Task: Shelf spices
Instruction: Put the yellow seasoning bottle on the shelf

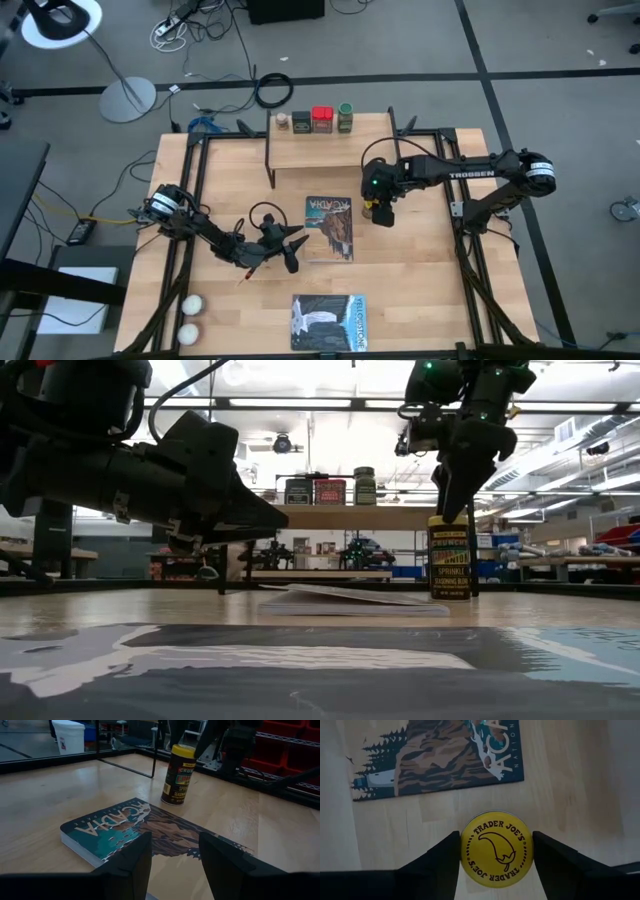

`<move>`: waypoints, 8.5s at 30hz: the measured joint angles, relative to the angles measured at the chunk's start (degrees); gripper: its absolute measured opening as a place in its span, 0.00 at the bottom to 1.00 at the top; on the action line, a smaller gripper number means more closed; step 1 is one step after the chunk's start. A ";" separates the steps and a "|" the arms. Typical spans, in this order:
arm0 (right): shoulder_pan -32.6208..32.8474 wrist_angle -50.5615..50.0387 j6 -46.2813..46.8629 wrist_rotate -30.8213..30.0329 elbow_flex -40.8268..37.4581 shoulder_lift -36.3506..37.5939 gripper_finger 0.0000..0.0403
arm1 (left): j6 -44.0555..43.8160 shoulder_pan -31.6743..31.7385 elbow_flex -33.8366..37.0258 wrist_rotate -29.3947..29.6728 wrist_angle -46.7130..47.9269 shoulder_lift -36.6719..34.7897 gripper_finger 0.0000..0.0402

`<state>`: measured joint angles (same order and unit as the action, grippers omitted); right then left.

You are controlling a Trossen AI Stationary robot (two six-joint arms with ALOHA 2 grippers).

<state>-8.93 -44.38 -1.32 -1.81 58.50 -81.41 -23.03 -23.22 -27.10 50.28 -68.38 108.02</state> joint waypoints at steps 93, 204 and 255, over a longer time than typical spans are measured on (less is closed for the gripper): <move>5.82 -13.27 -2.21 -3.95 13.18 -0.15 0.37 | 0.25 -0.02 0.01 -0.87 -1.09 -0.01 0.42; -6.64 -28.64 -9.91 -1.46 43.71 -11.21 0.53 | 0.24 0.32 0.01 -0.94 -0.39 -0.01 0.42; -32.83 -21.70 -21.42 5.32 45.53 -20.44 0.60 | -0.12 0.74 0.00 -1.03 0.52 -0.01 0.42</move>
<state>-41.76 -66.08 -22.74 3.51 104.03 -101.84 -23.16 -22.48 -27.10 49.25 -67.85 108.01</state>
